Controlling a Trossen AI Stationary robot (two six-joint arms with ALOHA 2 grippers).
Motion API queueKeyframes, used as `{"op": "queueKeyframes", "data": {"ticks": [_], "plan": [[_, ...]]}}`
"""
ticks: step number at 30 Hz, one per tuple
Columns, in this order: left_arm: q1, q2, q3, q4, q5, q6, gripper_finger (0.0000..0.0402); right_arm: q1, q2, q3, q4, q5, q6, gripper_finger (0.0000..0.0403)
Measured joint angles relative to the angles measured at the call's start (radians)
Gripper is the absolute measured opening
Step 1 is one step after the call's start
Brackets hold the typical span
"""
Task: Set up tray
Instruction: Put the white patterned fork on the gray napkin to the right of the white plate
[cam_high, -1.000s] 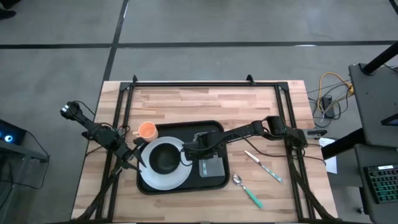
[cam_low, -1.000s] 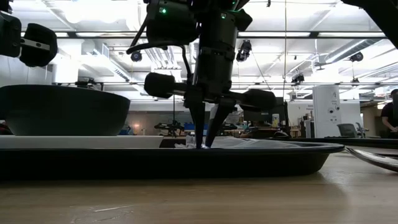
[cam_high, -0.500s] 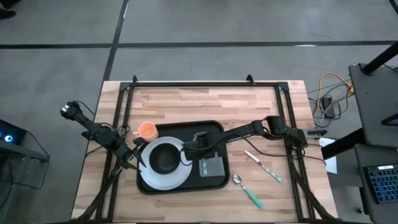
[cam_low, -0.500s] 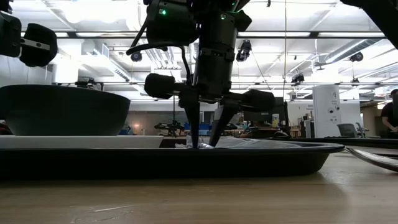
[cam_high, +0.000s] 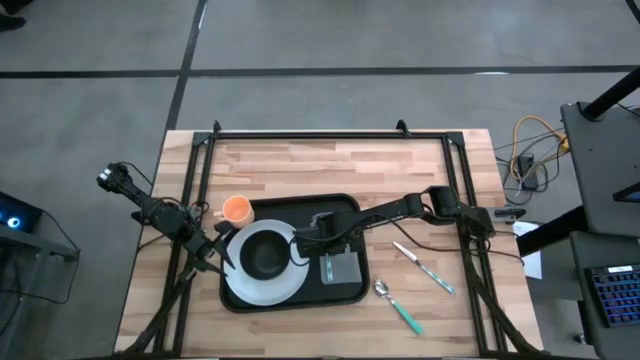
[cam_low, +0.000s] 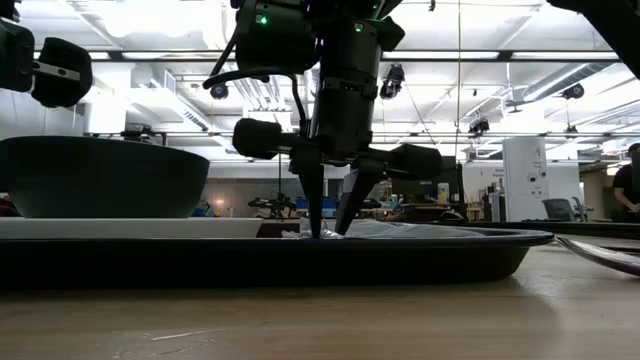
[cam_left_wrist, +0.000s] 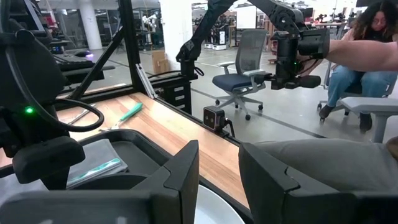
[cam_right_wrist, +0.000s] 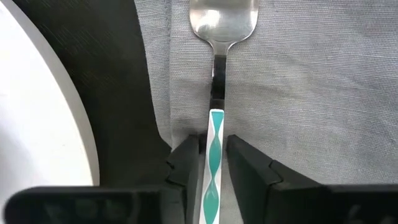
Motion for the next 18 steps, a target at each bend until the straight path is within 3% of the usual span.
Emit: {"op": "queueKeyframes", "data": {"ticks": [6,13,18], "plan": [[0.000,0.000,0.000,0.000,0.000,0.000,0.0096,0.000,-0.002,0.000,0.001,0.000,0.001,0.0019],[0.000,0.000,0.000,0.000,0.000,0.000,0.0096,0.000,-0.002,0.038,-0.023,0.001,-0.001,0.0019],[0.000,0.000,0.000,0.000,0.000,0.000,0.0096,0.000,-0.003,0.101,-0.135,0.002,0.001,0.0019]]}}
